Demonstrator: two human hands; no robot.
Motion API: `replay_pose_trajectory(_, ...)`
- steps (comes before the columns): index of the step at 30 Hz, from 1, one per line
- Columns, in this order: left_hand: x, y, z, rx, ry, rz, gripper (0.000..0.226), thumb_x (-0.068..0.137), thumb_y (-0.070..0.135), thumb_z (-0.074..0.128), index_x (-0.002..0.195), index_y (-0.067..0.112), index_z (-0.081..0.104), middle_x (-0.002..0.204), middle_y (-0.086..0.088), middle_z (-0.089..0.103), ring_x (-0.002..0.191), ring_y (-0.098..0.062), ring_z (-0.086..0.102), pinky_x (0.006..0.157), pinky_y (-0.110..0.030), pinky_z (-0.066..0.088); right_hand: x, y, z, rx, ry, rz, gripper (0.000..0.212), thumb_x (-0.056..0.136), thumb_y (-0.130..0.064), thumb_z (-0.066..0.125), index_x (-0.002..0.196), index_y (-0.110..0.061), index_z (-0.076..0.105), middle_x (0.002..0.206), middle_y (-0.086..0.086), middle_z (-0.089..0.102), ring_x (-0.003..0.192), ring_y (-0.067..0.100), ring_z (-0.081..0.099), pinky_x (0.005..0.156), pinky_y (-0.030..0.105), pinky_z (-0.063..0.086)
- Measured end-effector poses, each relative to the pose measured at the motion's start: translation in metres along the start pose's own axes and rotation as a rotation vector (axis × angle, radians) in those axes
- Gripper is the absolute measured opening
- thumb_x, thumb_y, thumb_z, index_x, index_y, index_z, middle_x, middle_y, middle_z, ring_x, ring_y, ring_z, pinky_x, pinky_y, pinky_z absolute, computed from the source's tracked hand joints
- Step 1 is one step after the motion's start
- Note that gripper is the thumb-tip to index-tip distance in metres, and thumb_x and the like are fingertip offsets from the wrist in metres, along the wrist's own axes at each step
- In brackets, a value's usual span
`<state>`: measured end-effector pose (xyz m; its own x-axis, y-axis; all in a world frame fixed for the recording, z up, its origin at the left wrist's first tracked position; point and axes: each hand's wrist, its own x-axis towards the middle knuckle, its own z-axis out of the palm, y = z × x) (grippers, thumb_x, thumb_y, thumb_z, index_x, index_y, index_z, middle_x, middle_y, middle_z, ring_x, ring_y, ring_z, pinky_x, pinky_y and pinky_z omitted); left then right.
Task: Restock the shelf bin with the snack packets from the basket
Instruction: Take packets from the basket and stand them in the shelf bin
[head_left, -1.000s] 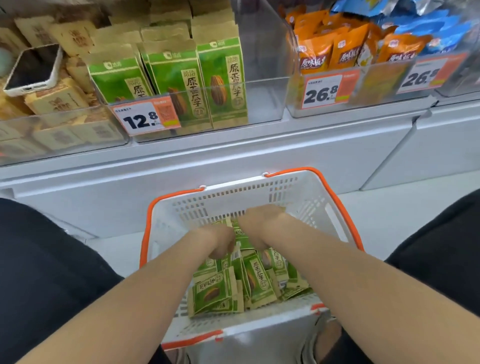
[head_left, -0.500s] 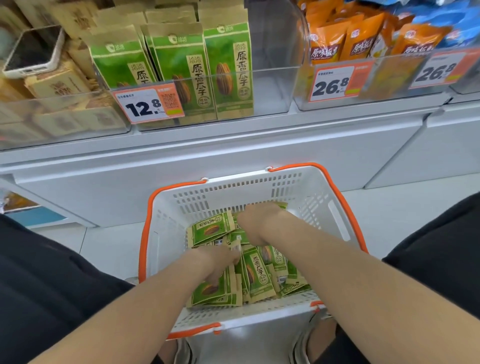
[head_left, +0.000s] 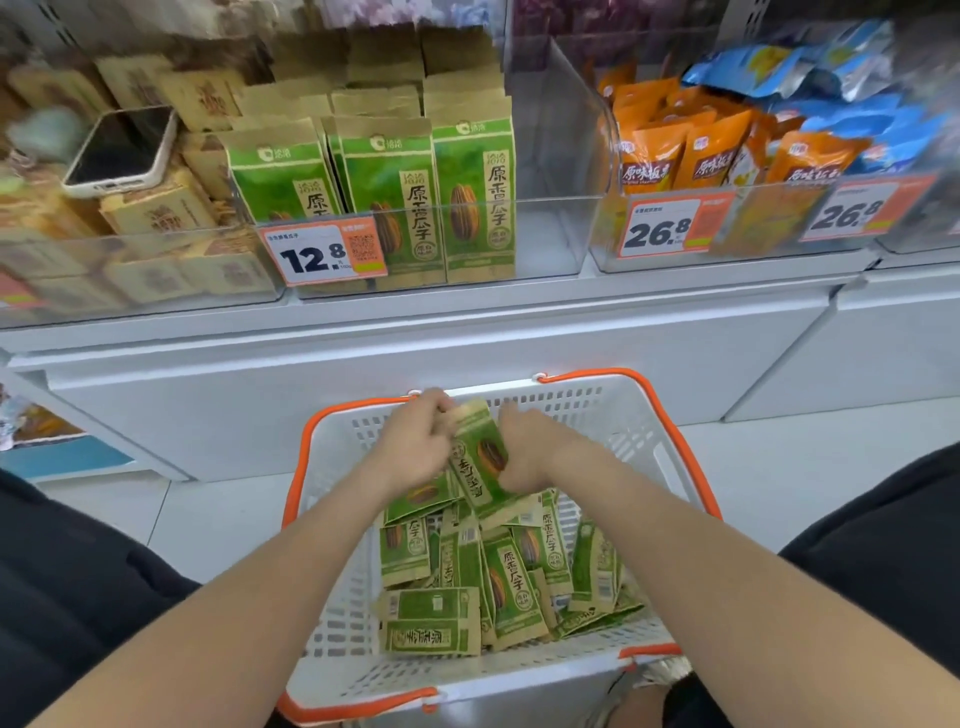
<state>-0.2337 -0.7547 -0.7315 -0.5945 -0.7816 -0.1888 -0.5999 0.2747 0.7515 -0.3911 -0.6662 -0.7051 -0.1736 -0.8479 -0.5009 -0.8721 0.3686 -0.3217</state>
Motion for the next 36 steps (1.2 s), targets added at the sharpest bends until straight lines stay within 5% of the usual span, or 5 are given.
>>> replay_pose_trajectory(5, -0.001, 0.016, -0.019, -0.377, 0.288, -0.125, 0.010, 0.102, 0.005, 0.054, 0.095, 0.010, 0.059, 0.095, -0.015, 0.070, 0.081, -0.029, 0.076, 0.066, -0.048, 0.065, 0.007, 0.013, -0.026, 0.475, 0.089, -0.092, 0.043, 0.086, -0.023, 0.082, 0.124, -0.021, 0.063, 0.110, 0.002, 0.074, 0.093, 0.015, 0.072, 0.089, 0.038, 0.061)
replay_pose_trajectory(12, -0.012, 0.040, -0.038, 0.259, 0.366, 0.344, 0.029, 0.090, 0.032, 0.058, 0.118, 0.031, 0.063, 0.108, 0.015, 0.066, 0.105, -0.010, 0.056, 0.095, -0.038, 0.044, -0.008, -0.006, -0.065, 0.189, 0.238, -0.254, 0.035, 0.072, -0.038, 0.094, 0.102, -0.027, 0.078, 0.088, -0.008, 0.069, 0.084, 0.016, 0.066, 0.072, 0.033, 0.054)
replay_pose_trajectory(16, -0.010, 0.050, -0.047, 0.211, 0.333, 0.427, 0.039, 0.108, 0.051, 0.029, 0.085, 0.034, 0.055, 0.068, 0.011, 0.057, 0.066, -0.013, 0.055, 0.063, -0.041, 0.048, -0.025, -0.018, -0.095, 0.496, 0.427, -0.251, 0.043, 0.061, -0.031, 0.100, 0.093, -0.027, 0.073, 0.082, -0.001, 0.076, 0.071, 0.013, 0.073, 0.061, 0.036, 0.061)
replay_pose_trajectory(23, -0.011, 0.098, -0.064, 0.004, 0.636, 0.415, 0.044, 0.108, 0.053, 0.022, 0.088, 0.019, 0.043, 0.065, 0.011, 0.045, 0.058, -0.015, 0.044, 0.060, -0.042, 0.017, -0.052, -0.047, -0.133, 1.165, 0.784, -0.367, 0.042, 0.080, -0.019, 0.091, 0.114, -0.015, 0.067, 0.089, 0.001, 0.081, 0.084, 0.017, 0.079, 0.075, 0.035, 0.064)
replay_pose_trajectory(36, 0.029, 0.175, -0.149, 0.295, 0.949, 0.583, 0.014, 0.102, 0.012, 0.046, 0.105, 0.017, 0.059, 0.103, -0.002, 0.060, 0.093, -0.026, 0.050, 0.078, -0.041, 0.035, -0.059, -0.056, -0.219, 0.768, 1.122, -0.648, 0.031, 0.101, -0.026, 0.068, 0.125, -0.013, 0.054, 0.115, -0.008, 0.074, 0.107, 0.010, 0.072, 0.092, 0.051, 0.058)
